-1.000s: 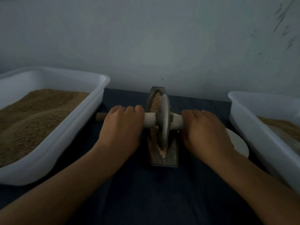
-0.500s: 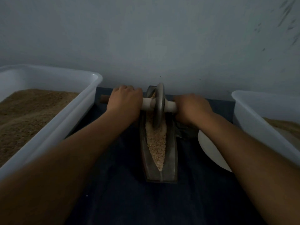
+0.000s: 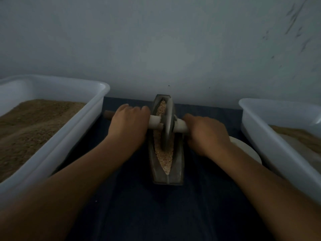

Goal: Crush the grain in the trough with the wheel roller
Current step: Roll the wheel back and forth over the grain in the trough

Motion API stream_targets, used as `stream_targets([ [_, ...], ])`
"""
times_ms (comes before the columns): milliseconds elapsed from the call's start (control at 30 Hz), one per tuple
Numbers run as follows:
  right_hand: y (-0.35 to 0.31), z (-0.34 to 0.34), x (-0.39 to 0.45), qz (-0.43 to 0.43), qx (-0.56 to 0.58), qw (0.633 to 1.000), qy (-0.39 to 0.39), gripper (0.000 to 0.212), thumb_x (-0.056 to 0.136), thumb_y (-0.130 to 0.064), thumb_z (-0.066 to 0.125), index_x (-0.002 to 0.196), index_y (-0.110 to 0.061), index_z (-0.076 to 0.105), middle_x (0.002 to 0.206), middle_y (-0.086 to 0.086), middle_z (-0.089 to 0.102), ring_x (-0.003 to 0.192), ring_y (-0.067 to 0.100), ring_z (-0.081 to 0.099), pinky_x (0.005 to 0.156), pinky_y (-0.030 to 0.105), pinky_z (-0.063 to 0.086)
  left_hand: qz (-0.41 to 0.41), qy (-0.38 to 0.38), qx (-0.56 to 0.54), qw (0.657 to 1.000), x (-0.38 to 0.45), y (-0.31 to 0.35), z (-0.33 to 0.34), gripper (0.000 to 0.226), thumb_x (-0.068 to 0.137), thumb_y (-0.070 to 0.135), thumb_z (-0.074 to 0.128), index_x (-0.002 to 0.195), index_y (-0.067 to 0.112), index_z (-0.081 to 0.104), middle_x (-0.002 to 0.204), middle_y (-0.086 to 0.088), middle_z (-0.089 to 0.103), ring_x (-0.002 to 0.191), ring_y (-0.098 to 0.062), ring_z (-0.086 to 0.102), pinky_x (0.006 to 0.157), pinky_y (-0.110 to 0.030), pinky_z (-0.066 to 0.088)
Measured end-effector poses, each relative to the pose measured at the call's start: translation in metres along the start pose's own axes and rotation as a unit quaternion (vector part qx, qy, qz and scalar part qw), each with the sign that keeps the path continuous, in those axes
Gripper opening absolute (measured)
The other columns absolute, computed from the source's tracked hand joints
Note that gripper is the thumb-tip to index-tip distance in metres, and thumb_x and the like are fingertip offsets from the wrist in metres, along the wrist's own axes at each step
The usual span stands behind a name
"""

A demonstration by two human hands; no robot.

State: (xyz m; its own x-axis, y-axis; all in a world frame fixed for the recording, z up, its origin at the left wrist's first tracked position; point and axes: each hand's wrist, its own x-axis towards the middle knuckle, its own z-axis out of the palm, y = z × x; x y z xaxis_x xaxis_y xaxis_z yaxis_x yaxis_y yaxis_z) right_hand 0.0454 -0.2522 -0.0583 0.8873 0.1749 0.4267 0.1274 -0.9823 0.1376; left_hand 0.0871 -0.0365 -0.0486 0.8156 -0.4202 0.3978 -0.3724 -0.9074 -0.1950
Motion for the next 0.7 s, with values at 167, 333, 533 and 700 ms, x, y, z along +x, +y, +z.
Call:
stream_targets([
  [167,-0.013,-0.017,-0.033,-0.028,-0.003,0.998,0.058,0.023,0.076,-0.021,0.072,0.095,-0.016,0.060,0.077,0.003,0.059,0.066,0.024,0.053,0.063,0.030,0.026,-0.001,0.040,-0.015,0.999,-0.043,0.003,-0.013,0.034,0.077,0.033,0.076,0.097,0.024,0.049,0.092,0.003,0.065,0.082,-0.016,0.060,0.085,-0.032,0.045],
  [333,-0.019,-0.022,-0.043,-0.024,0.003,0.996,0.090,0.020,0.077,-0.016,0.071,0.094,-0.013,0.061,0.078,0.005,0.059,0.069,0.025,0.054,0.067,0.032,0.027,0.006,0.045,-0.020,0.999,-0.058,0.001,-0.015,0.040,0.072,0.034,0.080,0.096,0.024,0.050,0.092,0.004,0.065,0.080,-0.015,0.060,0.081,-0.030,0.045],
  [533,-0.011,-0.006,-0.018,-0.023,-0.026,0.997,0.071,0.020,0.077,-0.024,0.071,0.090,-0.016,0.058,0.075,0.002,0.058,0.065,0.024,0.052,0.061,0.032,0.025,-0.009,0.012,-0.018,1.000,-0.032,-0.003,-0.002,0.041,0.080,0.033,0.073,0.091,0.027,0.034,0.095,0.004,0.062,0.081,-0.014,0.058,0.069,-0.028,0.036],
  [700,0.002,0.011,0.020,0.026,-0.035,0.999,0.003,0.026,0.078,-0.034,0.068,0.094,-0.022,0.052,0.084,0.000,0.062,0.074,0.026,0.060,0.050,0.031,0.017,0.009,-0.011,-0.005,1.000,0.014,-0.007,0.007,0.034,0.081,0.032,0.071,0.098,0.022,0.043,0.102,-0.001,0.063,0.090,-0.021,0.061,0.077,-0.033,0.039],
])
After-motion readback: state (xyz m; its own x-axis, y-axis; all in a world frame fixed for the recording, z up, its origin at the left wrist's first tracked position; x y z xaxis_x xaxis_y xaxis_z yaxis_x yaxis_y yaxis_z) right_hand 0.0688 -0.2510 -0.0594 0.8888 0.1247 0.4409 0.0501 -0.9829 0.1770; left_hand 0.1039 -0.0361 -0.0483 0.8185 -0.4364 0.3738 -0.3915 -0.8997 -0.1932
